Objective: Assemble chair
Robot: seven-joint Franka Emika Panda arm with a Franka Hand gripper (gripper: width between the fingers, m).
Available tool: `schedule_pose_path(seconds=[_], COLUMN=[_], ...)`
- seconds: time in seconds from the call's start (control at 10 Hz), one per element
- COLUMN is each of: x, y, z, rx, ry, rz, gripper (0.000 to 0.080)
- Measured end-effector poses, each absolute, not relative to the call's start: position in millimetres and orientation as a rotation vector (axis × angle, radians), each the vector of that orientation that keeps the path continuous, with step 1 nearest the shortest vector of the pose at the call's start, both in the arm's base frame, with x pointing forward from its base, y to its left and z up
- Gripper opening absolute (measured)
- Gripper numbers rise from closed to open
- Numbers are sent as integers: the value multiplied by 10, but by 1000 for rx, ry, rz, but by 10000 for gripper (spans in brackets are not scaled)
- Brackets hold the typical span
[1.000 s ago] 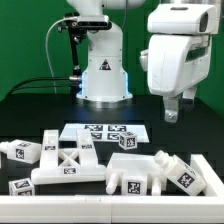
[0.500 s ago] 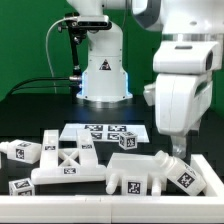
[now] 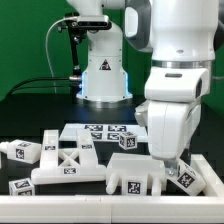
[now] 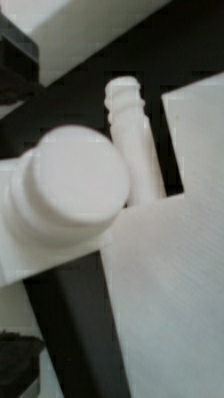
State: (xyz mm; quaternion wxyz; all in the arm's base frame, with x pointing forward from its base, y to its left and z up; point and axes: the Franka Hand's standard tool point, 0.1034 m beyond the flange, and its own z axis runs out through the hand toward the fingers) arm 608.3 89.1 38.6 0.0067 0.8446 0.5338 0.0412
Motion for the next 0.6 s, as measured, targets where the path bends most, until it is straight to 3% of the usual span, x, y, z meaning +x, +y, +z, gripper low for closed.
schedule_pose_path(seconds=[0.1,0.3,0.4,0.5,0.6], x=[6076,6075,6074,6074,6079], y=[889,888,888,888,887], z=[382,380,379,379,391], rx=[2643,2644,2644,2644,2645], ry=[1670,1670,1670,1670,1667], rz=[124,124,123,123,126], gripper=[649,388,388,284,284])
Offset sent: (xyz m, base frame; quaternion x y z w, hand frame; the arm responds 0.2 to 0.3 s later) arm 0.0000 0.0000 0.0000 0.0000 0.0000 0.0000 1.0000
